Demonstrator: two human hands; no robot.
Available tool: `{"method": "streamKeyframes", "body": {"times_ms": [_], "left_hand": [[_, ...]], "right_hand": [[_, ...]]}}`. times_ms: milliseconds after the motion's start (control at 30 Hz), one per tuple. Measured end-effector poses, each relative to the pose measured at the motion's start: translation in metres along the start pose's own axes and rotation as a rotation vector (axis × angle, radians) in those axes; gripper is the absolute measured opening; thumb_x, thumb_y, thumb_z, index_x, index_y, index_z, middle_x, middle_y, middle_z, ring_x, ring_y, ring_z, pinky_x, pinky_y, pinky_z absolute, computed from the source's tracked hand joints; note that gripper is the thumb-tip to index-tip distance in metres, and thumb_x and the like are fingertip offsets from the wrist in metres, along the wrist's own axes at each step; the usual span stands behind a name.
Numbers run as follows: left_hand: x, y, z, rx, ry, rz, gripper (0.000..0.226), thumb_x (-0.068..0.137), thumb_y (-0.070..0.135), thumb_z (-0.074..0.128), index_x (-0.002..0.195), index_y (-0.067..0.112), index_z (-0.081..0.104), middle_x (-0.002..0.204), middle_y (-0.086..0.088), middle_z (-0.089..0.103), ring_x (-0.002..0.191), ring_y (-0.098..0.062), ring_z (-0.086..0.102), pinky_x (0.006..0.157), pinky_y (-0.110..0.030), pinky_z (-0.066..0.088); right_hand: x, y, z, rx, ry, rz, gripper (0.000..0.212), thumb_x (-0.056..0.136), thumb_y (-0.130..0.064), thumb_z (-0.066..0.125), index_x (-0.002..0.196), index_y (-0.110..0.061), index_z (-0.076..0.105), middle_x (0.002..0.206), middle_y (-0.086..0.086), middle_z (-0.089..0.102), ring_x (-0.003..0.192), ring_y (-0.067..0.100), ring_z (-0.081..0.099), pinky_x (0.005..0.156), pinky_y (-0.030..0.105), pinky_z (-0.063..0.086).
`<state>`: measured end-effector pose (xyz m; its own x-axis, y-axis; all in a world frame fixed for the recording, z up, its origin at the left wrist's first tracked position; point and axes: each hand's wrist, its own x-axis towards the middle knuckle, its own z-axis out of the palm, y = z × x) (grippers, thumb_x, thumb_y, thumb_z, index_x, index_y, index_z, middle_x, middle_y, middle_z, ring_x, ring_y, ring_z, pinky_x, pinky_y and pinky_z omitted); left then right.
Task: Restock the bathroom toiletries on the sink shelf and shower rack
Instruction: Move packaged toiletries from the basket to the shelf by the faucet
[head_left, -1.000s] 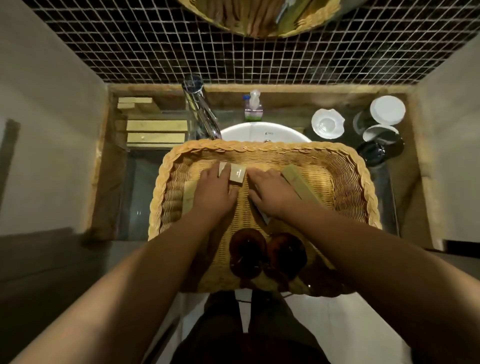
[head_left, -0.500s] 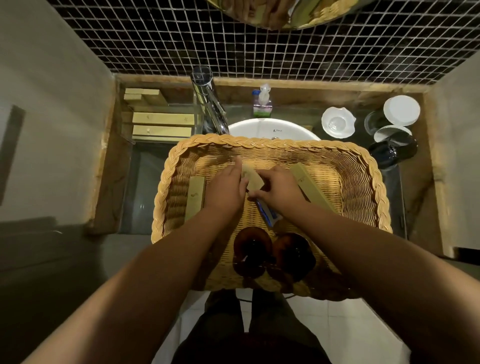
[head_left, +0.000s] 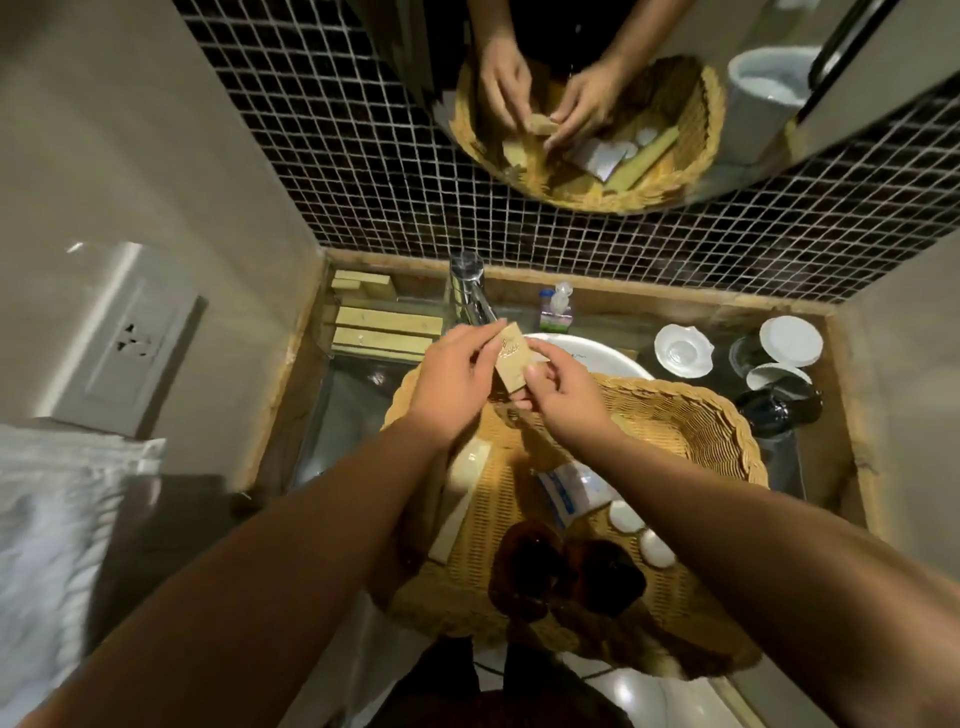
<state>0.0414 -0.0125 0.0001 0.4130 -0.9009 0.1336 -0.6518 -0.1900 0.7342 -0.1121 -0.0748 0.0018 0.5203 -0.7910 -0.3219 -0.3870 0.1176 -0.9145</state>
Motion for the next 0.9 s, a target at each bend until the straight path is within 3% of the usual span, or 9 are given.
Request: {"method": "streamKeyframes", "body": {"times_ms": [100, 233, 367, 467, 633, 733, 900], "left_hand": [[0.016, 0.006, -0.031, 0.007, 0.063, 0.045, 0.031, 0.101, 0.024, 0.054, 0.129, 0.019, 0.066, 0.107, -0.001, 0.068, 0.097, -0.009, 0.059, 0.088, -0.021, 0.046], [0.038, -0.001, -0.065, 0.014, 0.109, 0.112, 0.028, 0.100, 0.021, 0.056, 0.125, 0.018, 0.069, 0.111, 0.001, 0.068, 0.102, -0.008, 0.061, 0.092, -0.025, 0.049], [0.057, -0.021, -0.091, 0.080, 0.098, 0.126, 0.028, 0.096, 0.014, 0.059, 0.121, 0.019, 0.071, 0.111, 0.004, 0.069, 0.104, -0.007, 0.061, 0.095, -0.025, 0.048], [0.068, -0.039, -0.105, 0.141, 0.103, 0.108, 0.030, 0.093, 0.006, 0.060, 0.118, 0.017, 0.072, 0.111, 0.001, 0.070, 0.104, -0.011, 0.062, 0.097, -0.021, 0.046], [0.080, -0.079, -0.115, 0.265, -0.010, 0.066, 0.030, 0.088, 0.008, 0.057, 0.113, 0.009, 0.073, 0.113, -0.008, 0.069, 0.103, -0.024, 0.065, 0.096, -0.037, 0.051], [0.085, -0.103, -0.119, 0.299, -0.091, 0.030, 0.031, 0.087, 0.006, 0.066, 0.117, 0.012, 0.071, 0.118, -0.006, 0.068, 0.109, -0.020, 0.064, 0.100, -0.029, 0.049], [0.098, -0.136, -0.107, 0.312, -0.145, -0.172, 0.039, 0.086, 0.004, 0.067, 0.122, 0.019, 0.068, 0.123, -0.004, 0.065, 0.114, -0.022, 0.059, 0.102, -0.039, 0.048]], "right_hand": [[0.010, -0.020, 0.011, -0.008, 0.008, -0.112, 0.031, 0.106, -0.023, 0.045, 0.136, -0.026, 0.053, 0.092, 0.003, 0.073, 0.081, 0.020, 0.072, 0.073, 0.032, 0.061], [0.033, -0.043, 0.032, -0.068, 0.002, -0.208, 0.031, 0.105, -0.026, 0.046, 0.134, -0.023, 0.054, 0.096, -0.001, 0.072, 0.081, 0.015, 0.071, 0.077, 0.036, 0.060], [0.060, -0.068, 0.059, -0.279, 0.118, -0.291, 0.027, 0.101, -0.024, 0.054, 0.125, -0.022, 0.065, 0.108, -0.008, 0.064, 0.097, 0.007, 0.060, 0.090, 0.025, 0.047], [0.083, -0.078, 0.083, -0.339, 0.101, -0.265, 0.028, 0.100, -0.027, 0.055, 0.126, -0.023, 0.065, 0.113, -0.003, 0.064, 0.101, 0.009, 0.056, 0.089, 0.024, 0.041], [0.112, -0.076, 0.118, -0.272, 0.028, -0.206, 0.040, 0.100, -0.018, 0.056, 0.139, -0.025, 0.054, 0.118, -0.001, 0.066, 0.107, 0.013, 0.060, 0.093, 0.026, 0.045], [0.132, -0.066, 0.136, -0.230, 0.016, -0.086, 0.035, 0.100, -0.018, 0.057, 0.134, -0.020, 0.059, 0.125, 0.002, 0.065, 0.115, 0.014, 0.059, 0.094, 0.024, 0.044], [0.163, -0.050, 0.158, -0.255, 0.005, -0.050, 0.028, 0.099, -0.021, 0.057, 0.127, -0.019, 0.062, 0.111, 0.000, 0.069, 0.103, 0.014, 0.064, 0.093, 0.032, 0.052]]}}
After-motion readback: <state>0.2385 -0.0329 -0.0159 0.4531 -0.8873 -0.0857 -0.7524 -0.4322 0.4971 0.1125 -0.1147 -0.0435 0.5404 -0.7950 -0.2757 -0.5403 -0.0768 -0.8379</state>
